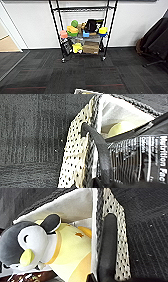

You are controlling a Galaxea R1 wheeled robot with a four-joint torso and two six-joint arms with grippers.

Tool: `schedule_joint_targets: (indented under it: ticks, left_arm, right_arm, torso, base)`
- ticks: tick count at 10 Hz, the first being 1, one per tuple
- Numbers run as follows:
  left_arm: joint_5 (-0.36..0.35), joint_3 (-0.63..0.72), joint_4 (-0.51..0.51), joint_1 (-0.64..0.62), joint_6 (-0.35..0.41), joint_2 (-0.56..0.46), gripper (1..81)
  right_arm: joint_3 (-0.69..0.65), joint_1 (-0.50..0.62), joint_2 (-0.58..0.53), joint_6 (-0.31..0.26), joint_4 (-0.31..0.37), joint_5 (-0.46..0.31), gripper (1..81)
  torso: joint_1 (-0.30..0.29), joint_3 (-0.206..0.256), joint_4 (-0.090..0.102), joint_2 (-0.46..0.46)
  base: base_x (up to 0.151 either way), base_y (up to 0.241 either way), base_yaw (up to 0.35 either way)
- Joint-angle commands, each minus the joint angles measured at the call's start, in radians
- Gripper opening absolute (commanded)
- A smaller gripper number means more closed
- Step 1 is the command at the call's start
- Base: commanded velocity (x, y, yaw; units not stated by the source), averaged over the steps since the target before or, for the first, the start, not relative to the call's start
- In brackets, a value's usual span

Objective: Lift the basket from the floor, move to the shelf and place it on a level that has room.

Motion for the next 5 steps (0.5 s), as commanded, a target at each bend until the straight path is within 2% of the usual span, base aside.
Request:
schedule_joint_targets:
  ticks: [1, 3, 4, 5]
  left_arm:
    - [-0.066, 0.242, -0.074, -0.081, -0.012, -0.135, 1.0]
    - [-0.069, 0.257, -0.076, -0.083, -0.014, -0.149, 1.0]
    - [-0.071, 0.277, -0.076, -0.090, -0.014, -0.160, 1.0]
    - [-0.071, 0.308, -0.076, -0.102, -0.014, -0.177, 1.0]
  right_arm:
    - [0.102, 0.161, -0.039, 0.013, 0.130, -0.029, 1.0]
    - [0.114, 0.175, -0.040, 0.011, 0.148, -0.029, 1.0]
    - [0.119, 0.181, -0.045, 0.013, 0.150, -0.029, 1.0]
    - [0.136, 0.187, -0.054, 0.013, 0.150, -0.029, 1.0]
  torso:
    - [0.000, 0.000, 0.000, 0.000]
    - [0.000, 0.000, 0.000, 0.000]
    - [-0.064, 0.000, 0.000, 0.100]
    - [-0.068, 0.000, 0.000, 0.108]
  base:
    - [0.000, 0.000, 0.000]
    - [0.000, 0.000, 0.000]
    - [0.000, 0.000, 0.000]
    - [0.000, 0.000, 0.000]
